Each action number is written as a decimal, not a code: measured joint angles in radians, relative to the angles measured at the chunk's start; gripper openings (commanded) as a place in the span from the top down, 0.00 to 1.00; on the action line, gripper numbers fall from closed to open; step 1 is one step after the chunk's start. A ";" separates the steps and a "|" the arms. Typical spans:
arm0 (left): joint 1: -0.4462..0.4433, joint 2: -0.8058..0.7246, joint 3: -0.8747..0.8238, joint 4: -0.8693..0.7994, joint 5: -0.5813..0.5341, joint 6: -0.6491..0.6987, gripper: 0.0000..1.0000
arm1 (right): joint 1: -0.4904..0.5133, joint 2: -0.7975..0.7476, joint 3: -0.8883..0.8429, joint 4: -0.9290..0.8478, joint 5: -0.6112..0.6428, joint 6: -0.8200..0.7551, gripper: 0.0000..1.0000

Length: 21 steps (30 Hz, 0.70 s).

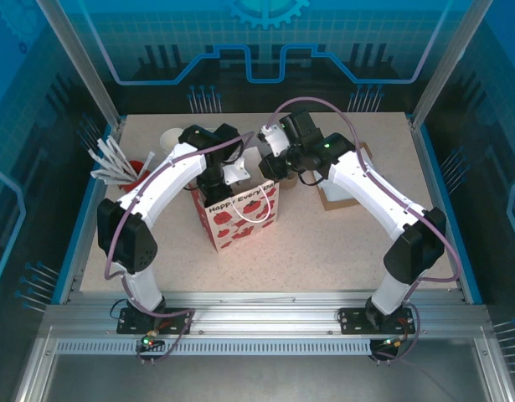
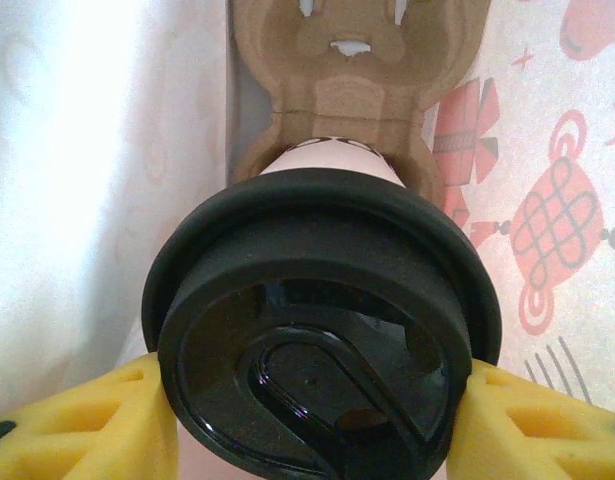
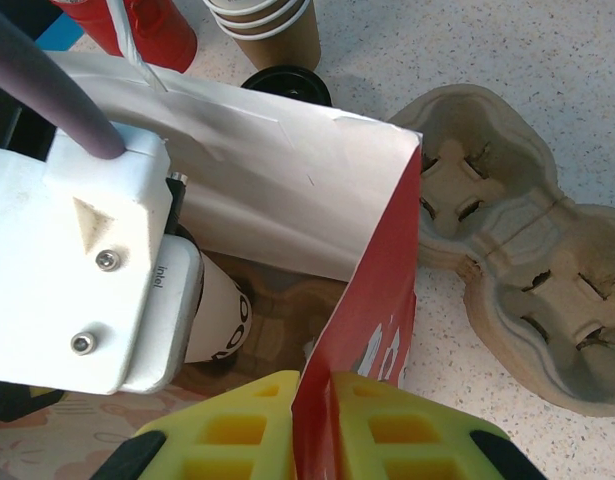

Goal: Pack the takeout coffee

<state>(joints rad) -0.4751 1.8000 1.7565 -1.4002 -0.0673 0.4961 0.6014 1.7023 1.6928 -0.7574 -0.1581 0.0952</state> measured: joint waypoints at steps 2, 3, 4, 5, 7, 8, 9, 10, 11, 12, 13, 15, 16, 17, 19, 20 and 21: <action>-0.002 -0.004 0.004 -0.016 -0.008 -0.001 0.54 | 0.000 0.000 0.004 -0.003 0.000 0.000 0.82; -0.003 -0.007 0.005 -0.023 -0.011 -0.002 0.54 | 0.000 0.000 0.005 -0.003 0.000 0.000 0.82; -0.003 -0.010 0.009 -0.031 -0.014 -0.004 0.54 | 0.000 0.000 0.005 -0.003 0.000 0.000 0.82; -0.005 -0.012 0.013 -0.037 -0.018 -0.008 0.54 | 0.000 0.001 0.006 -0.003 0.000 0.000 0.82; -0.006 -0.016 0.022 -0.047 -0.023 -0.013 0.54 | 0.000 0.004 0.008 -0.003 0.000 0.000 0.82; -0.006 -0.019 0.023 -0.048 -0.026 -0.018 0.54 | 0.000 0.006 0.009 -0.003 0.000 0.000 0.82; -0.006 -0.021 0.023 -0.050 -0.027 -0.019 0.54 | 0.000 0.006 0.009 -0.003 0.000 0.000 0.82; -0.006 -0.023 0.023 -0.055 -0.030 -0.020 0.53 | 0.000 0.006 0.009 -0.004 -0.001 0.000 0.82; -0.006 -0.023 0.023 -0.057 -0.033 -0.020 0.53 | 0.000 0.006 0.009 -0.004 -0.001 0.000 0.82; -0.006 -0.023 0.023 -0.058 -0.034 -0.020 0.53 | 0.000 0.006 0.009 -0.004 -0.001 0.000 0.82; -0.006 -0.023 0.022 -0.058 -0.034 -0.021 0.53 | 0.000 0.006 0.009 -0.004 -0.001 0.000 0.82; -0.006 -0.023 0.022 -0.058 -0.034 -0.023 0.53 | 0.000 0.006 0.009 -0.004 -0.001 0.000 0.82; -0.006 -0.021 0.022 -0.058 -0.034 -0.023 0.53 | 0.000 0.006 0.009 -0.004 -0.001 0.000 0.82; -0.006 -0.020 0.022 -0.058 -0.034 -0.023 0.53 | 0.000 0.006 0.009 -0.004 -0.001 0.000 0.82; -0.006 -0.013 0.022 -0.057 -0.034 -0.023 0.53 | 0.000 0.006 0.009 -0.005 -0.001 0.000 0.82; -0.006 -0.009 0.021 -0.056 -0.034 -0.023 0.53 | 0.000 0.006 0.009 -0.005 -0.001 0.000 0.82; -0.006 -0.005 0.021 -0.055 -0.034 -0.023 0.53 | 0.000 0.006 0.009 -0.005 -0.001 -0.002 0.82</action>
<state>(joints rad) -0.4808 1.7954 1.7775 -1.4555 -0.1009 0.4732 0.6014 1.7081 1.7020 -0.7620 -0.1589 0.0929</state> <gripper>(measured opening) 0.598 0.177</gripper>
